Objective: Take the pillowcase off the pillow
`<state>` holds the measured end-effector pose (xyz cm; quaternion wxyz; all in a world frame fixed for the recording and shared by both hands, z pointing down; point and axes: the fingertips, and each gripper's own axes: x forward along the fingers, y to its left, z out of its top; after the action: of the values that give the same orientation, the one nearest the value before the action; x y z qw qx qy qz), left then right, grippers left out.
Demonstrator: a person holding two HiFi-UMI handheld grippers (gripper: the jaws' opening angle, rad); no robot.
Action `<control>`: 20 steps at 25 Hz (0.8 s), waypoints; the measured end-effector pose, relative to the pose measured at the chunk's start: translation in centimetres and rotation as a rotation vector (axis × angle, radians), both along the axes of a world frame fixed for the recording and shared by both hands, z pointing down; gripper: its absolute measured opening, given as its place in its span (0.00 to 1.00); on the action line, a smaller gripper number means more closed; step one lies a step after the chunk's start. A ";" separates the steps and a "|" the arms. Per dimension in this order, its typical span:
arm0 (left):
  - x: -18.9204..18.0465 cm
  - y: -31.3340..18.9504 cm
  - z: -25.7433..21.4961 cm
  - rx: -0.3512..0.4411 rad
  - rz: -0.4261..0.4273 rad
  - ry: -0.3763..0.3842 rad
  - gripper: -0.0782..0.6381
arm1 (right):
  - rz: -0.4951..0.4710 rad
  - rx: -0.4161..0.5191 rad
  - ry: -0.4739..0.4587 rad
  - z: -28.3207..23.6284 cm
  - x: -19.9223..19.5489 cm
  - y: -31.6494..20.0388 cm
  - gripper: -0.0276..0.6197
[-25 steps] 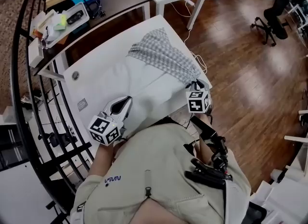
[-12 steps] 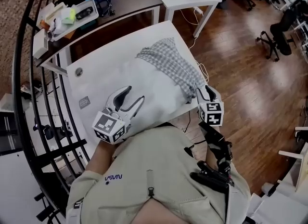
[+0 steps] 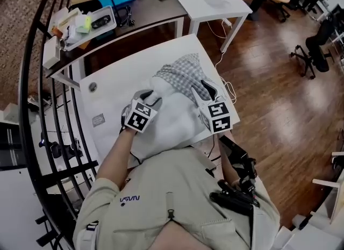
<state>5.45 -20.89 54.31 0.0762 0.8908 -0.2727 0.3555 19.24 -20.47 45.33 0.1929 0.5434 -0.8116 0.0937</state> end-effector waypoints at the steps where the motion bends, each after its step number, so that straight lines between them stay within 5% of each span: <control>1: 0.4 1.2 0.7 -0.013 0.024 -0.010 0.30 | -0.017 0.002 0.004 -0.2 -0.5 -0.8 0.30; 3: 1.2 3.5 1.2 0.013 0.052 -0.018 0.18 | -0.036 -0.002 0.016 -0.2 -1.1 -2.6 0.30; 6: 1.9 5.9 0.5 0.063 0.064 0.014 0.15 | -0.080 -0.048 0.078 1.4 -2.5 -5.0 0.36; 9: 1.4 6.9 -1.2 0.079 0.039 0.092 0.15 | -0.155 -0.157 0.281 5.5 -4.3 -6.2 0.39; 11: 0.9 7.4 -2.6 0.092 0.018 0.135 0.15 | -0.148 -0.154 0.389 6.3 -4.3 -6.9 0.22; 13: 0.3 8.0 -4.5 0.119 0.014 0.171 0.15 | -0.080 -0.105 0.394 4.9 -3.1 -8.1 0.13; 20: -1.9 9.5 -10.4 0.185 -0.026 0.365 0.15 | 0.245 -0.042 0.243 2.2 6.5 -12.2 0.11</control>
<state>3.50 -11.36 43.89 0.0466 0.9399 -0.2975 0.1607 25.75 -32.67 47.56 0.2881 0.6416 -0.7077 0.0669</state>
